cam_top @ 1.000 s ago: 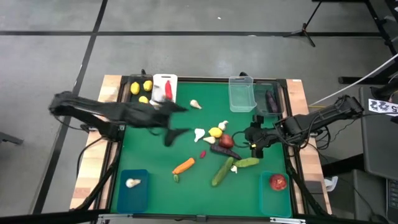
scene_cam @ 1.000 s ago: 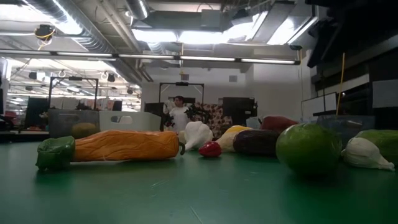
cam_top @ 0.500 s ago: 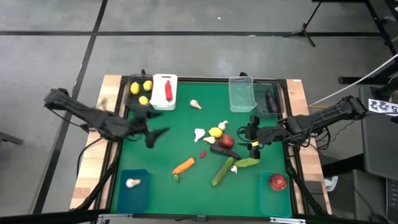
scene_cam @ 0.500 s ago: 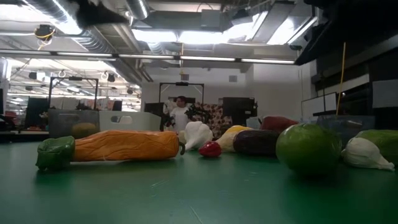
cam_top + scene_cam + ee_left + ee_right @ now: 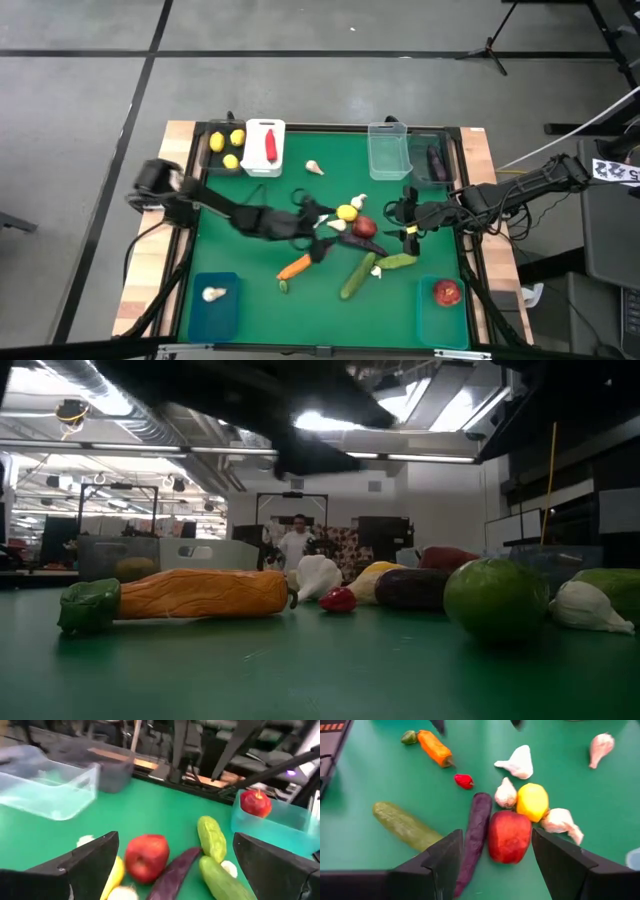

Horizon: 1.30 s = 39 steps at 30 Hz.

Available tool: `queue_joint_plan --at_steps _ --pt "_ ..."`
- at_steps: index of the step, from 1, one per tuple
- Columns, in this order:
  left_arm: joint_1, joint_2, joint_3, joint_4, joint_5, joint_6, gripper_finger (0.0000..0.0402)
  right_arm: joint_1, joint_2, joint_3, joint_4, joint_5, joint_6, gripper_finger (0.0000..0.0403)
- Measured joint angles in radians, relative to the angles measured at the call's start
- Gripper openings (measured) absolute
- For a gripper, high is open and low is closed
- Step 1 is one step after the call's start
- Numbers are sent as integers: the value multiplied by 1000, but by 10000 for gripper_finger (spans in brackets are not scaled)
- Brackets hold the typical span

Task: Sort produce into baskets
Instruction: Put the apple into the green bin

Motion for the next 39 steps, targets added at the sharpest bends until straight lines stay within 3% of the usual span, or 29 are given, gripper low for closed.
queue_joint_plan --at_steps 5,12,19,24,26,32,39 --pt "77 145 117 14 65 14 390 0 0 0 -2 -39 25 237" --pt "105 236 124 177 7 -18 390 0 0 0 -8 -72 25 237" --pt "83 325 142 205 -73 8 390 1 0 0 -8 -75 25 237" --pt "77 368 197 193 -35 66 390 1 0 0 -8 -75 25 237" --pt "77 373 248 86 3 99 390 1 0 0 -8 -74 25 237" --pt "106 379 474 -436 81 171 390 1 0 0 -2 -98 29 237" --pt "119 375 654 -637 164 378 390 1 1 0 -1 -159 51 237"
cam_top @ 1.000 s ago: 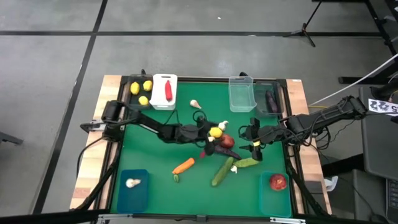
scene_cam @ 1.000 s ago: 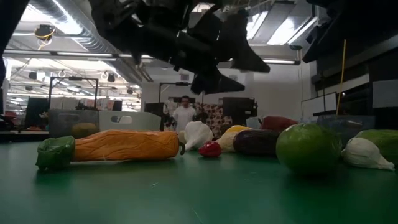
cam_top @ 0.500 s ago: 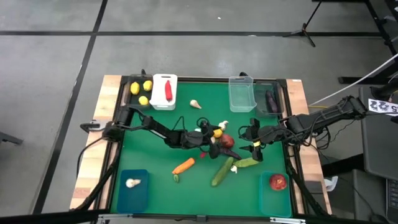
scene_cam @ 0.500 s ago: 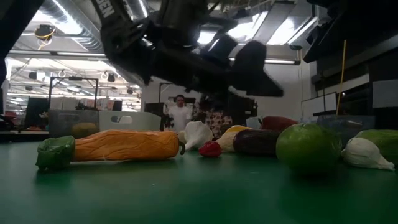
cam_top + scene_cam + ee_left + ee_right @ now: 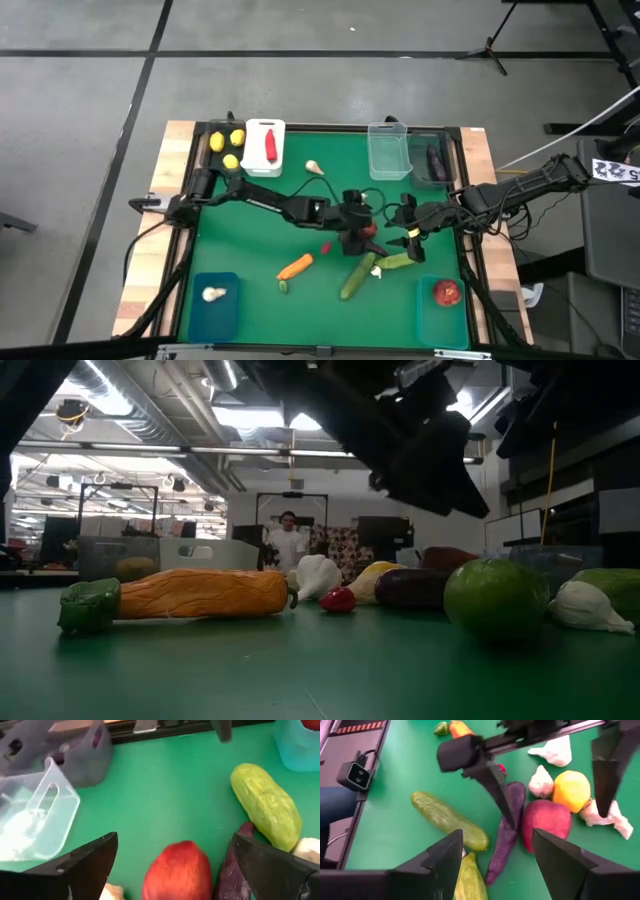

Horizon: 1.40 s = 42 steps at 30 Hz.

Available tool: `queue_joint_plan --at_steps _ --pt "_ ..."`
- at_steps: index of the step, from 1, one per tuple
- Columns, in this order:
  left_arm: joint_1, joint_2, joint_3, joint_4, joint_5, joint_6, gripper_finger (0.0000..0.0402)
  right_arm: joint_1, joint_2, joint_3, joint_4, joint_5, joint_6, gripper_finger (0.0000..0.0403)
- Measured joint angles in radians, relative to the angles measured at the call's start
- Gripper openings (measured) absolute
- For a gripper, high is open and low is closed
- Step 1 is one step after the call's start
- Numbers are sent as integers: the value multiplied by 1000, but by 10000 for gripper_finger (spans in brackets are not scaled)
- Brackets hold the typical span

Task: Sort produce into baskets
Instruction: Put the apple into the green bin

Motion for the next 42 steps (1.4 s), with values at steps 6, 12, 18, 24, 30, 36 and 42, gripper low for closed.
queue_joint_plan --at_steps 6,12,18,24,30,36,42 --pt "50 0 38 -172 127 55 390 0 0 0 0 -25 0 237" --pt "85 0 39 -165 158 71 390 0 0 0 0 -25 -3 237" --pt "83 0 39 -164 209 84 390 0 0 0 -1 -25 -5 237" --pt "76 7 39 -117 212 104 390 0 0 0 0 -25 -7 237" --pt "75 73 41 -80 232 85 390 0 0 0 -2 -25 -3 237" --pt "71 108 43 -82 229 76 390 0 0 0 1 -43 -2 237" --pt "73 109 44 -96 239 40 388 0 0 0 1 -43 -1 237"
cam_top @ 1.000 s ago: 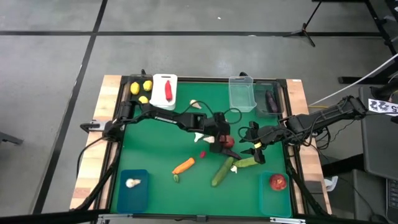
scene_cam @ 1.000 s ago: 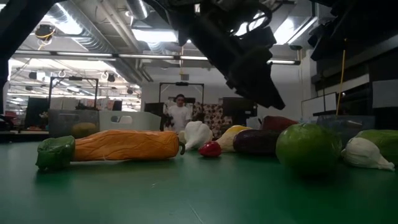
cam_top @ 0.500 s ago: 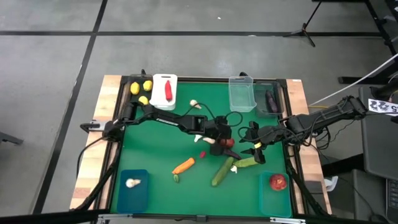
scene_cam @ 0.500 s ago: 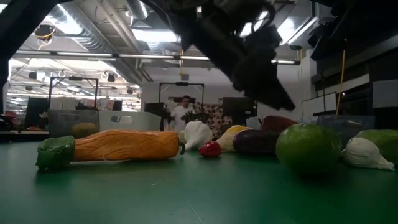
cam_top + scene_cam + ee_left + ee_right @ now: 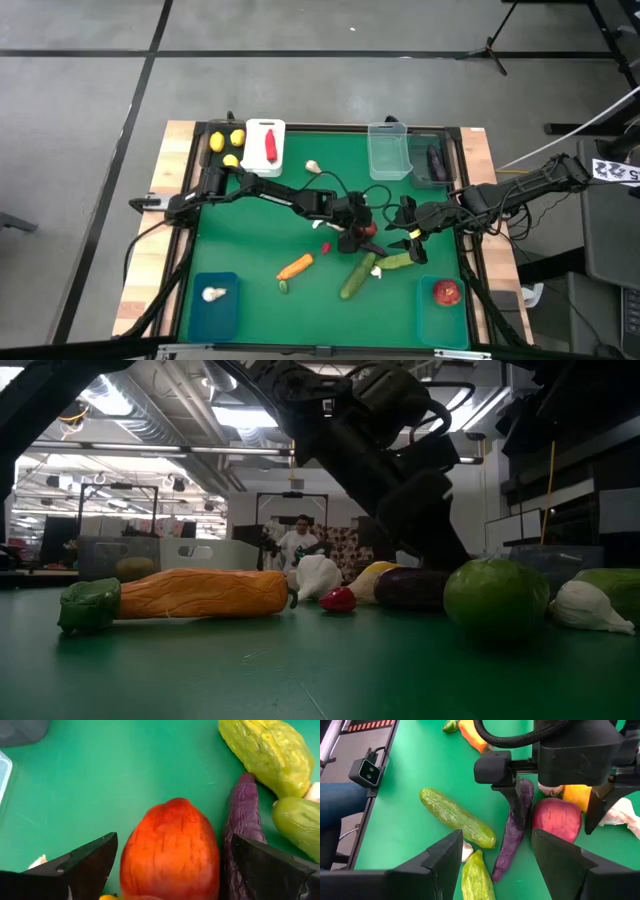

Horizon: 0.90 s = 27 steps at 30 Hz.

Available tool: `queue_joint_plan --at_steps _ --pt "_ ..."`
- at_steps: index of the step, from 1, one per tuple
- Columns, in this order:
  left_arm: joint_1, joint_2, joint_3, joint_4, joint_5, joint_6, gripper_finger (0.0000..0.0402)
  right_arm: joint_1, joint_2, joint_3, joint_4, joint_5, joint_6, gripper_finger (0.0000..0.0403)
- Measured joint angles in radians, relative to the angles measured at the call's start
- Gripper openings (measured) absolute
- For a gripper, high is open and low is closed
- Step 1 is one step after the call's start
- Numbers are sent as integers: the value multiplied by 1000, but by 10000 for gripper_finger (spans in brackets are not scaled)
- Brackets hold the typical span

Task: Sort produce into baskets
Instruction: Put the apple into the green bin

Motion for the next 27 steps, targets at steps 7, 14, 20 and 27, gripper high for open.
queue_joint_plan --at_steps 7,14,20,27 --pt "29 9 -1 -103 52 -75 330 0 0 0 0 0 2 237" --pt "22 5 -4 -71 55 -75 258 0 0 0 4 0 9 237" --pt "20 5 -4 -48 11 -92 209 0 0 0 7 19 13 237" --pt "13 3 -4 42 -22 -118 202 0 0 0 5 19 27 237"
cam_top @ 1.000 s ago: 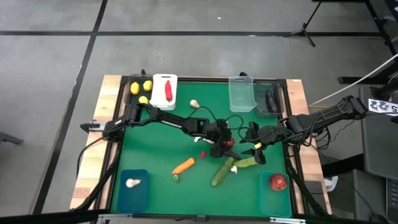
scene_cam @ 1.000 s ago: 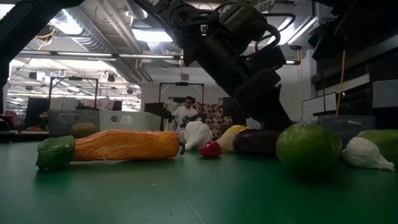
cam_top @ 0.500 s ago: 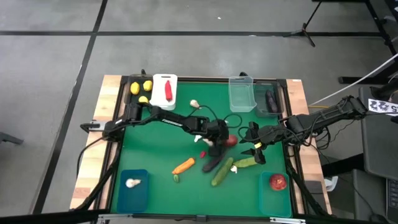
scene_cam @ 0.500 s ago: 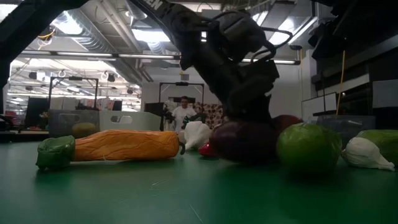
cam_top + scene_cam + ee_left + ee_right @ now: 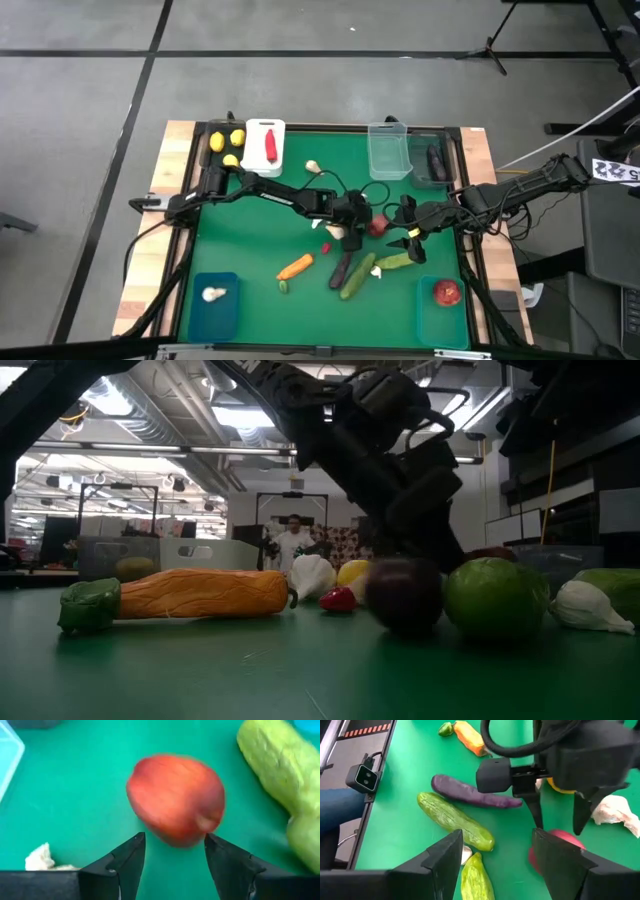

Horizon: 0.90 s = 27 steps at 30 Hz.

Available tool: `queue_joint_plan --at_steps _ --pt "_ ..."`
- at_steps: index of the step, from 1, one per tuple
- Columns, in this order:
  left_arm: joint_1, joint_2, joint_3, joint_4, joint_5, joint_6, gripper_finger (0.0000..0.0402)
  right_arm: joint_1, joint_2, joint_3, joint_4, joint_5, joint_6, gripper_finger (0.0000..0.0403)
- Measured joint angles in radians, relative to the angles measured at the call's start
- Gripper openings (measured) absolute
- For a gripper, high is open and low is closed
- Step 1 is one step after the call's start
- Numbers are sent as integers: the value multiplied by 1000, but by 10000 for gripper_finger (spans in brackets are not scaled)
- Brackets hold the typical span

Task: Sort produce into baskets
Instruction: Put the apple into the green bin

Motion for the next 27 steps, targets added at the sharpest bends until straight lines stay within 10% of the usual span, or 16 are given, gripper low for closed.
queue_joint_plan --at_steps 27 --pt "33 -123 1 -131 72 -139 338 0 -14 36 -30 -26 19 237"
